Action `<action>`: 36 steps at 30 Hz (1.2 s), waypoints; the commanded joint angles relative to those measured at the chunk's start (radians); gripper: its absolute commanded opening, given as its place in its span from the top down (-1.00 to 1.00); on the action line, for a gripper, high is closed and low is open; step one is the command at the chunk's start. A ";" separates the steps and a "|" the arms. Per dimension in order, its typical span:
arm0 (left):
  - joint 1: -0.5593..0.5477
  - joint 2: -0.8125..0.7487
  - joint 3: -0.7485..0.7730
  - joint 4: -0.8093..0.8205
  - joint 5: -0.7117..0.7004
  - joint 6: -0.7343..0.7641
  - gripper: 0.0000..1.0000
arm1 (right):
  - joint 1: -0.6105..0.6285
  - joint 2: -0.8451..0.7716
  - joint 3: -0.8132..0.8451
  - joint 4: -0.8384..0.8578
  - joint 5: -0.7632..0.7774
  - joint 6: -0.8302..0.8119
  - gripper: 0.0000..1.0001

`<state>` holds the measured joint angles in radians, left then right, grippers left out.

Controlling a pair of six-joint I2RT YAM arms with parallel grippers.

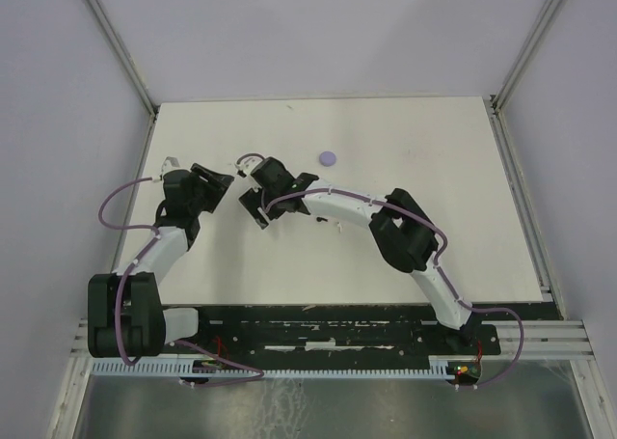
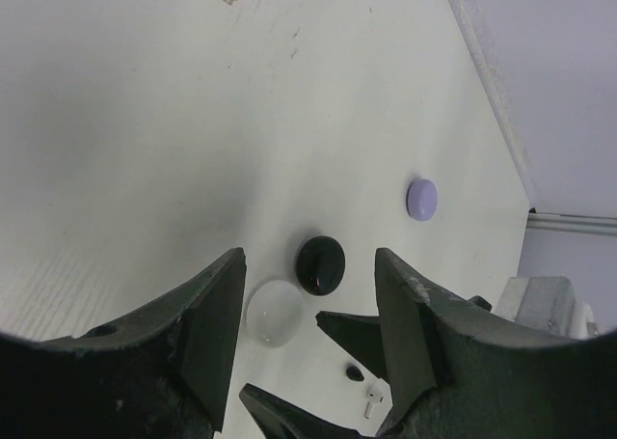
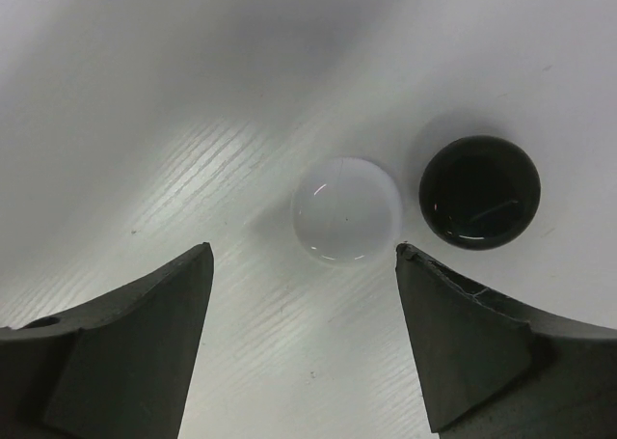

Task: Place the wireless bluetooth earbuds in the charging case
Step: Pick up the charging case at the center of the board.

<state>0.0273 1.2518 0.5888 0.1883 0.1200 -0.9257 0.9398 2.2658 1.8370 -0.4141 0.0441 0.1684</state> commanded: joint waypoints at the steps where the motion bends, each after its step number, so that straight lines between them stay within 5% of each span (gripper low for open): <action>1: 0.008 0.005 0.015 0.043 0.032 -0.032 -0.25 | -0.008 0.038 0.066 -0.011 0.006 -0.050 -0.69; 16: 0.014 0.015 0.013 0.052 0.063 -0.043 -0.22 | -0.025 0.107 0.124 -0.017 0.019 -0.067 -0.55; 26: 0.015 0.044 0.016 0.071 0.101 -0.051 -0.20 | -0.038 0.099 0.097 0.001 0.029 -0.065 -0.07; 29: 0.015 0.061 0.017 0.097 0.139 -0.053 -0.19 | -0.044 0.051 0.037 0.049 0.033 -0.060 0.18; 36: 0.014 0.146 -0.002 0.294 0.342 -0.101 -0.18 | -0.122 -0.162 -0.235 0.323 -0.064 0.032 0.22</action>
<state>0.0380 1.3602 0.5888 0.3004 0.3172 -0.9733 0.8810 2.2574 1.6924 -0.2729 0.0437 0.1280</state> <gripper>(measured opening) 0.593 0.582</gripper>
